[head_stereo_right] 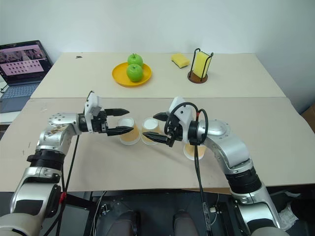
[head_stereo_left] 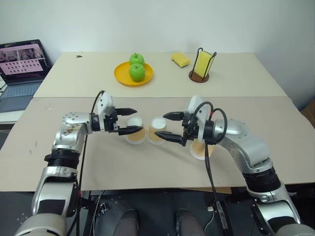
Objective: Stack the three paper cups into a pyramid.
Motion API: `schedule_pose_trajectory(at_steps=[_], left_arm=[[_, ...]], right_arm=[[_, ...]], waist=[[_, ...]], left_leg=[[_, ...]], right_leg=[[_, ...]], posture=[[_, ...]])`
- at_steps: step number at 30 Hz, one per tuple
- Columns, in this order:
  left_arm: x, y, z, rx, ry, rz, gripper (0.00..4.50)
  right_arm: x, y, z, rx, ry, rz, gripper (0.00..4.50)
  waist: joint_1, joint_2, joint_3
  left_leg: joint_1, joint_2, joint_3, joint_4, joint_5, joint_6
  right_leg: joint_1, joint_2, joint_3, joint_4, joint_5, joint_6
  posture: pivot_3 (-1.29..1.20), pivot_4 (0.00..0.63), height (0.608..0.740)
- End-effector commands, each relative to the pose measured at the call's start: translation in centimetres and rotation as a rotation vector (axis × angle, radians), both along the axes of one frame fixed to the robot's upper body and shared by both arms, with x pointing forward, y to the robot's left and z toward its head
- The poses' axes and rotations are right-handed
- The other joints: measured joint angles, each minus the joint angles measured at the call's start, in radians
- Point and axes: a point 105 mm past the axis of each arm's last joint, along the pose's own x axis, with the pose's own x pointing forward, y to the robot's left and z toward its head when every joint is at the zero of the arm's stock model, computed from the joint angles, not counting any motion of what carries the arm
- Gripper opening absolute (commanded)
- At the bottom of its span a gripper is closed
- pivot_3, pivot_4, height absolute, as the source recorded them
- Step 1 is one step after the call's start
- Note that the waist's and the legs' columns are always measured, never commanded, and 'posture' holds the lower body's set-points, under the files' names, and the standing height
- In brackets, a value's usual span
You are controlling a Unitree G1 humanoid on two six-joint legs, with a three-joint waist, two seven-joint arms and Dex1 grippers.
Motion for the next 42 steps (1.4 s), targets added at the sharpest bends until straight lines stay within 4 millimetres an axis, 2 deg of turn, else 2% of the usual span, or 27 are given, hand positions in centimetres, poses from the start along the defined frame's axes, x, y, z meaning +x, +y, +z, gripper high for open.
schedule_pose_trajectory(at_steps=[1,5,11,13,18,20,23,27,30,31,32,35,38,40,42], left_arm=[[0.2,-1.1,1.4,-0.012,-0.054,-0.027,4.45],[0.7,-0.4,4.2,-0.078,-0.108,0.014,4.45],[-0.6,1.9,10.6,-0.295,-0.115,0.067,4.45],[-0.9,2.9,11.2,-0.318,-0.122,0.122,4.45],[-0.8,6.3,8.7,-0.304,-0.051,0.339,4.45],[-0.9,7.1,7.3,-0.267,-0.042,0.405,4.45],[-0.8,7.8,6.5,-0.287,-0.036,0.479,4.45],[-1.2,7.0,6.3,-0.292,-0.074,0.499,3.42],[-1.5,6.2,6.6,-0.31,-0.086,0.49,2.38],[-1.7,5.9,6.6,-0.306,-0.093,0.481,1.87],[-1.8,5.7,6.6,-0.301,-0.099,0.475,1.61],[-2.4,5.3,6.9,-0.292,-0.104,0.464,1.61],[-3.8,4.5,6.6,-0.24,-0.094,0.389,1.61],[-4.7,4.2,6.3,-0.204,-0.076,0.342,1.61],[-5.6,4.3,6.0,-0.156,-0.05,0.297,1.61]], right_arm=[[-0.1,0.1,1.1,0.014,-0.051,0.009,4.12],[-0.2,0.0,1.0,0.01,-0.05,0.005,4.12],[-0.1,0.0,0.8,0.009,-0.049,0.0,4.12],[-0.1,0.1,0.9,0.01,-0.05,0.002,4.12],[-0.1,0.1,0.9,0.011,-0.054,0.002,4.12],[-0.1,0.1,0.9,0.01,-0.053,0.001,4.12],[-0.1,0.0,0.8,0.009,-0.049,0.001,4.12],[-0.1,-0.1,0.8,0.007,-0.047,-0.001,4.12],[0.0,-0.3,0.8,0.001,-0.049,-0.01,4.12],[0.0,-0.5,0.9,-0.005,-0.052,-0.019,4.12],[0.0,-0.8,1.0,-0.011,-0.057,-0.028,4.12],[-0.1,-2.9,2.1,-0.032,-0.09,-0.096,4.12],[-0.4,-6.2,4.0,-0.051,-0.14,-0.206,4.12],[-0.4,-8.8,5.3,-0.068,-0.168,-0.294,4.12],[-0.6,-12.3,6.1,-0.1,-0.174,-0.402,4.12]], waist=[[0.0,0.0,0.0],[-0.003,0.0,0.0],[-0.007,0.0,0.0],[-0.006,0.0,0.0],[-0.006,0.0,0.0],[-0.005,0.0,0.0],[-0.001,0.0,0.0],[0.006,0.0,0.0],[0.005,0.0,0.0],[0.004,0.0,0.0],[0.003,0.0,0.0],[0.002,0.0,0.0],[0.003,0.0,0.0],[0.003,0.0,0.0],[0.004,0.0,0.0]], left_leg=[[0.0,0.0,0.0,0.0,0.0,0.0],[0.0,0.0,0.0,0.0,0.0,0.0],[0.0,0.0,-0.001,0.0,0.0,0.0],[0.0,0.001,-0.001,0.0,0.0,0.0],[0.002,0.0,0.0,0.0,0.0,0.0],[0.002,0.001,0.0,0.0,0.0,0.0],[0.001,0.001,0.0,0.0,0.0,0.0],[0.0,0.0,0.0,0.0,0.0,0.0],[0.0,0.0,0.0,0.0,0.0,0.0],[0.001,0.0,0.0,0.0,0.0,0.0],[0.001,0.0,0.0,0.0,0.0,0.0],[0.0,0.0,0.0,0.0,0.0,0.0],[0.0,0.0,0.0,-0.001,0.0,0.0],[0.0,0.0,0.0,-0.001,0.0,0.0],[0.0,0.0,0.0,-0.001,0.0,0.0]], right_leg=[[0.0,0.0,0.0,0.0,0.0,0.0],[0.0,0.0,0.0,0.0,0.0,0.0],[-0.001,0.0,0.0,0.001,0.0,0.0],[0.0,0.0,0.0,0.001,0.0,0.0],[0.0,0.0,0.001,0.0,0.0,0.0],[0.0,0.0,0.001,0.001,0.0,0.0],[0.0,0.0,0.0,0.0,0.0,0.0],[0.0,-0.001,0.0,0.0,0.0,0.0],[0.0,-0.001,0.0,0.0,0.0,0.0],[0.0,0.0,0.0,0.0,0.0,0.0],[0.0,0.0,0.0,0.0,0.0,0.0],[0.0,-0.001,0.0,0.0,0.0,0.0],[0.0,-0.001,0.001,0.0,0.0,0.0],[0.0,-0.001,0.001,-0.001,0.0,0.0],[0.0,0.0,0.001,-0.001,0.0,0.0]], posture=[[0.0,0.15,0.732],[0.0,0.15,0.732],[0.0,0.15,0.732],[0.0,0.15,0.732],[0.0,0.15,0.732],[0.0,0.15,0.732],[0.0,0.15,0.732],[0.0,0.15,0.732],[0.0,0.15,0.732],[0.0,0.15,0.732],[0.0,0.15,0.732],[0.0,0.15,0.732],[0.0,0.15,0.732],[0.0,0.15,0.732],[0.0,0.15,0.732]])
